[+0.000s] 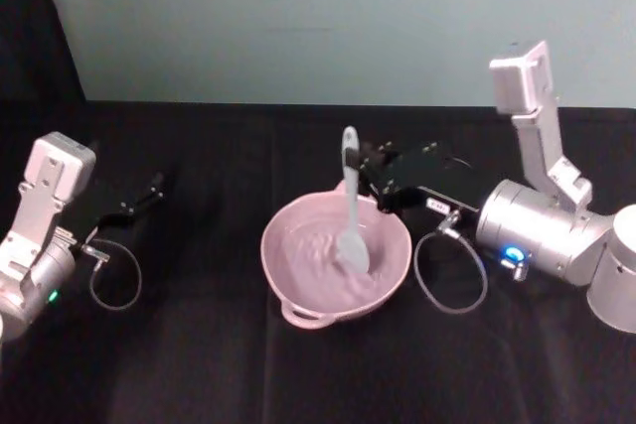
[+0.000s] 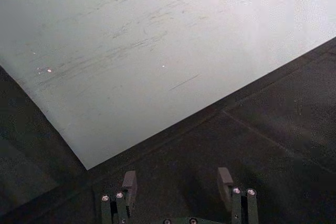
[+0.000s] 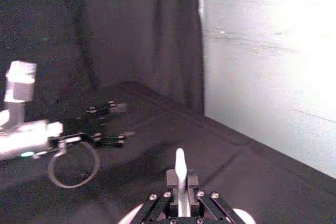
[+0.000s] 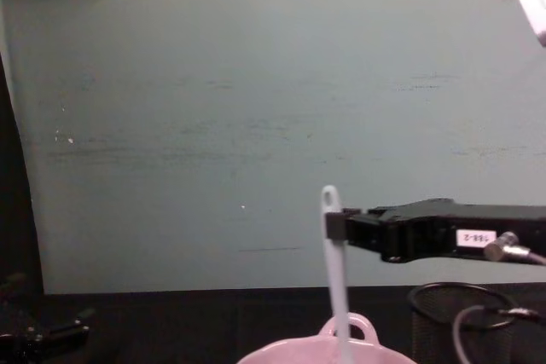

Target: Use the one hand to pick up the spoon and stir the clear water in the bowl.

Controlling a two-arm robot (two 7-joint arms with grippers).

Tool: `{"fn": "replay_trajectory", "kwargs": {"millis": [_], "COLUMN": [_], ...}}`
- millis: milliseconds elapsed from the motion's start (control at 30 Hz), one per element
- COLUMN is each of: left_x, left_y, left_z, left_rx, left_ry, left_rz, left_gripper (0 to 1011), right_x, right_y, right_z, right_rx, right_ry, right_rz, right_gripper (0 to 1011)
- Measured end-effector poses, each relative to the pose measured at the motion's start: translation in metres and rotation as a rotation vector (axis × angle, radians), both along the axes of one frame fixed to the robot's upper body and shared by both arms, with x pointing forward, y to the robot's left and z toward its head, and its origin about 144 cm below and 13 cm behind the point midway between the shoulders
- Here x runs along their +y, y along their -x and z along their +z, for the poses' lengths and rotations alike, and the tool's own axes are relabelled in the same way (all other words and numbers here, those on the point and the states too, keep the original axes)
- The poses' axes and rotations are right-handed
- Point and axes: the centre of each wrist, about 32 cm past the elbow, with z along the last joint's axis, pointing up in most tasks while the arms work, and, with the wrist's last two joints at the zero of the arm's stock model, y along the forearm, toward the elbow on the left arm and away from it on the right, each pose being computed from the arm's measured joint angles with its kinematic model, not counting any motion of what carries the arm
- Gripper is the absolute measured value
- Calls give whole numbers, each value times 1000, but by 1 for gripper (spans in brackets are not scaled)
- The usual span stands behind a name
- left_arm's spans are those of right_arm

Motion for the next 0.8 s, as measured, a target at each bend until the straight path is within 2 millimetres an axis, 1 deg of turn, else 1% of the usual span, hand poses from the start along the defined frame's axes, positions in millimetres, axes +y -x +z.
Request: {"fn": "replay_trajectory", "kwargs": {"millis": [200, 433, 633, 733, 800], "left_x": [0, 0, 0, 0, 0], "left_y": [0, 0, 0, 0, 0], "left_z": [0, 0, 0, 0, 0], "left_rx": [0, 0, 0, 0, 0], "left_ry": [0, 0, 0, 0, 0], "left_rz": [0, 0, 0, 0, 0], "left_gripper": [1011, 1011, 1011, 1011, 1011], "right_x": [18, 32, 36, 35, 32], "right_y": [7, 1, -10, -14, -20], "right_z": [-2, -7, -15, -17, -20], "right_rx": [0, -3, 8, 12, 17], "right_ry": [-13, -47, -79, -89, -98], "right_rz": [59, 80, 70, 59, 38], "right_gripper": [111, 111, 111, 111, 112]}}
